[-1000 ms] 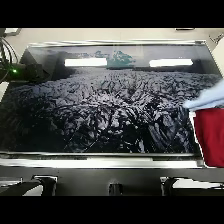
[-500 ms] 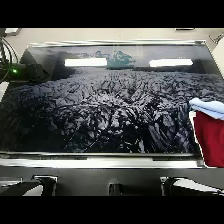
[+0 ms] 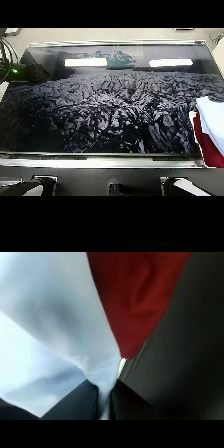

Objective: Fold the clothes and pants, and hang the long-sleeved shirts on hangers.

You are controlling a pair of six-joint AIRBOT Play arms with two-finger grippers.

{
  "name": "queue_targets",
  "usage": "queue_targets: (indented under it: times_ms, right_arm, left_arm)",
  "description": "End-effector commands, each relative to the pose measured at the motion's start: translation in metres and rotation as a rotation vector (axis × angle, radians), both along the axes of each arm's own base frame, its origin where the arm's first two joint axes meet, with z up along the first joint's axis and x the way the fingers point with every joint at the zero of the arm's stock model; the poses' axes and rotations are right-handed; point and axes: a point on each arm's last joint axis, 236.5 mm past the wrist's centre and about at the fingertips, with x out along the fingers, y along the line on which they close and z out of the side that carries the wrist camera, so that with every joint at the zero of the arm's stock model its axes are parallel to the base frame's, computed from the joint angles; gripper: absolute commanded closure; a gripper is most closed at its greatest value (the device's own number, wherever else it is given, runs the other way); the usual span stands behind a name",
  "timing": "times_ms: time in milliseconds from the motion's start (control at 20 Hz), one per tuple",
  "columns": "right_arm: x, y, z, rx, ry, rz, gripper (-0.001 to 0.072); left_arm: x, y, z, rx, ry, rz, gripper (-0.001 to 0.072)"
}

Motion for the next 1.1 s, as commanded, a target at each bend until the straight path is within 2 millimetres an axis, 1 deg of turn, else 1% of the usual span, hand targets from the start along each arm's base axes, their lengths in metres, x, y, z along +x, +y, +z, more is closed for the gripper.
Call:
queue_targets:
  times_ms: [0, 150, 250, 350, 650, 700, 750, 800, 850, 900, 950, 1000, 1050]
  right_arm:
    - [-0.018, -0.004, -0.029, -0.031, 0.065, 0.018, 0.0675]
    - [-0.023, 0.003, -0.034, -0.005, 0.088, 0.019, 0.0675]
    - [-0.032, 0.010, -0.033, 0.028, 0.123, 0.028, 0.0675]
    - [-0.040, 0.010, -0.031, 0.028, 0.159, 0.029, 0.0675]
    - [-0.040, 0.010, -0.031, 0.028, 0.160, 0.014, 0.0669]
    - [-0.041, 0.011, -0.031, 0.029, 0.162, 0.014, 0.0545]
    - [-0.040, 0.010, -0.031, 0.030, 0.159, 0.032, 0.0297]
    - [-0.039, 0.008, -0.030, 0.020, 0.150, 0.063, 0.0191]
    - [-0.034, -0.001, -0.024, -0.019, 0.128, 0.080, 0.0110]
    - [-0.022, -0.016, -0.009, -0.080, 0.078, 0.104, 0.0034]
    - [-0.001, -0.036, 0.015, -0.173, -0.009, 0.126, 0.0034]
    - [0.033, -0.063, 0.054, -0.320, -0.153, 0.134, 0.0034]
    - [0.072, -0.086, 0.104, -0.482, -0.310, 0.158, 0.0032]
  left_arm:
    - [0.000, -0.001, 0.001, -0.004, 0.000, -0.001, 0.0685]
    - [0.000, -0.001, 0.001, -0.004, 0.000, -0.001, 0.0685]
    - [-0.001, -0.002, 0.001, -0.009, 0.000, -0.004, 0.0685]
    - [-0.001, -0.004, 0.002, -0.020, 0.001, -0.008, 0.0685]
    - [-0.001, -0.005, 0.002, -0.021, 0.000, -0.008, 0.0685]
    - [-0.001, -0.005, 0.002, -0.021, 0.000, -0.008, 0.0685]
    - [-0.001, -0.005, 0.002, -0.021, 0.000, -0.009, 0.0685]
    - [-0.001, -0.005, 0.002, -0.021, 0.000, -0.008, 0.0685]
    - [-0.001, -0.005, 0.002, -0.021, 0.000, -0.008, 0.0685]
    - [-0.001, -0.005, 0.002, -0.021, 0.000, -0.008, 0.0685]
    - [-0.001, -0.005, 0.002, -0.021, -0.001, -0.008, 0.0685]
    - [0.001, -0.005, 0.004, -0.023, -0.010, -0.005, 0.0685]
    - [0.006, -0.004, 0.009, -0.029, -0.037, 0.005, 0.0686]
